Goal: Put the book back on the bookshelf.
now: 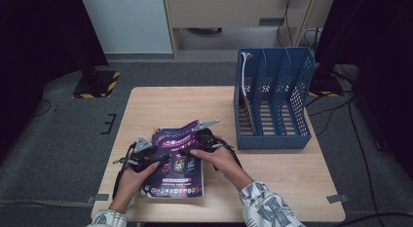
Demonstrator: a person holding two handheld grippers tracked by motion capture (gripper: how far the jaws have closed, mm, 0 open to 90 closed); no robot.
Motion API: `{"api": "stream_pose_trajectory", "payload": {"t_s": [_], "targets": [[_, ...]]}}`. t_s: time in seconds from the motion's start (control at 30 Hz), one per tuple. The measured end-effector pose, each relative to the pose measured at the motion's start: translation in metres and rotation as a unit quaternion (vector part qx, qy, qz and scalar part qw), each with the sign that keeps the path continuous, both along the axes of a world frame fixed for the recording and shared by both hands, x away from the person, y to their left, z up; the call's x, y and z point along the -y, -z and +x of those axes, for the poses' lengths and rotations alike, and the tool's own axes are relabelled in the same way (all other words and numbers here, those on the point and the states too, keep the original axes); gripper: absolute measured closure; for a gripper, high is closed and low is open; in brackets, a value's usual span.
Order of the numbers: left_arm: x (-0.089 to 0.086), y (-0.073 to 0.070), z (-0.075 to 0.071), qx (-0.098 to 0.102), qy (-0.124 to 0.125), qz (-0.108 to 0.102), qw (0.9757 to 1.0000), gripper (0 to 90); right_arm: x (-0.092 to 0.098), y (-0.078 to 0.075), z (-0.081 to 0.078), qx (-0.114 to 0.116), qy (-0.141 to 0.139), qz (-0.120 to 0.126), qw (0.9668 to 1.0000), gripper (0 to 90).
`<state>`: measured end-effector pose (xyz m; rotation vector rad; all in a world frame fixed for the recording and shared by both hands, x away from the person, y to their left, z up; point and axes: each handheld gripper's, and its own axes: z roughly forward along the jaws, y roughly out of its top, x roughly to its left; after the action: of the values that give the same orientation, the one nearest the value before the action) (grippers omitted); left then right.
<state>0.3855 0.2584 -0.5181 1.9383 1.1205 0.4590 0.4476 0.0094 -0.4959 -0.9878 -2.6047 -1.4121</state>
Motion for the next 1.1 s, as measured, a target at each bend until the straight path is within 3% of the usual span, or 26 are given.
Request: {"api": "stream_pose_trajectory", "payload": {"t_s": [0.73, 1.1], "targets": [[0.0, 0.0, 0.0, 0.001, 0.001, 0.001, 1.0, 29.4, -0.012, 0.001, 0.004, -0.02, 0.008, 0.0, 0.9998, 24.6], [0.0, -0.001, 0.0, 0.0, 0.003, 0.003, 1.0, 28.5, -0.011, 0.0, 0.005, -0.028, 0.036, 0.003, 0.9989, 46.6]]}}
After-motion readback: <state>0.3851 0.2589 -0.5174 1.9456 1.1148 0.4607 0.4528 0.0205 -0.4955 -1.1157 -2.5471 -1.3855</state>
